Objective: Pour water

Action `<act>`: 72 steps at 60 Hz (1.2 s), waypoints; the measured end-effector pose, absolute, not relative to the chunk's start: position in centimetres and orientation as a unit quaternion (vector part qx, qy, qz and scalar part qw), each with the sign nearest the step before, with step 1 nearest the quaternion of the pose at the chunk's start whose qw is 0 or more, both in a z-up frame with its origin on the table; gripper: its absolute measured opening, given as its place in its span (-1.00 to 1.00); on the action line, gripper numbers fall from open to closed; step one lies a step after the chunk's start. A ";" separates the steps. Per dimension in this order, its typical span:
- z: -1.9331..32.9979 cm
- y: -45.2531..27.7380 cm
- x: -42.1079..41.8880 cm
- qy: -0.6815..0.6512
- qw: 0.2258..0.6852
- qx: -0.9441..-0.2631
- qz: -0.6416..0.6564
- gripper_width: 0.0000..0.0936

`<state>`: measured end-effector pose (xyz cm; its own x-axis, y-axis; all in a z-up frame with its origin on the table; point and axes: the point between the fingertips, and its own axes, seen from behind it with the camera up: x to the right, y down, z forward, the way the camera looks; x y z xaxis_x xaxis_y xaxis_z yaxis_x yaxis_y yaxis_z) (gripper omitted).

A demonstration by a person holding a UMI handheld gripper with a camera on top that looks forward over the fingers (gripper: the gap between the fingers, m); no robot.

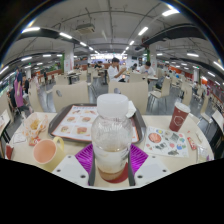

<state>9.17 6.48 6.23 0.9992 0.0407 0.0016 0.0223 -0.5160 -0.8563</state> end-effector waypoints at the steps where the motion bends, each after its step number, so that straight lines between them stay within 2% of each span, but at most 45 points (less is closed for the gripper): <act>1: 6.7 6.9 9.2 -0.017 0.506 -0.862 0.012 -0.04; 8: 6.6 6.1 9.4 -0.011 0.516 -0.857 0.008 0.03; 15: 6.4 6.0 9.5 -0.010 0.509 -0.861 0.001 0.22; 17: 6.2 5.7 9.6 -0.008 0.498 -0.867 -0.001 0.38; 21: 6.7 5.0 9.8 0.004 0.490 -0.872 -0.002 0.85; 24: 7.2 4.5 9.9 0.007 0.486 -0.874 -0.008 0.76; 28: 8.6 3.2 9.8 0.001 0.480 -0.877 -0.021 0.83; 45: 15.2 -8.0 5.5 0.004 0.448 -0.893 -0.036 0.81; 57: 17.2 -14.8 2.1 0.003 0.432 -0.901 -0.036 0.81; 72: 17.7 -18.2 0.3 -0.002 0.426 -0.904 -0.030 0.80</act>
<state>0.33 -18.16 17.69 0.9982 -0.0225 0.0550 0.0281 -0.6375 -0.7699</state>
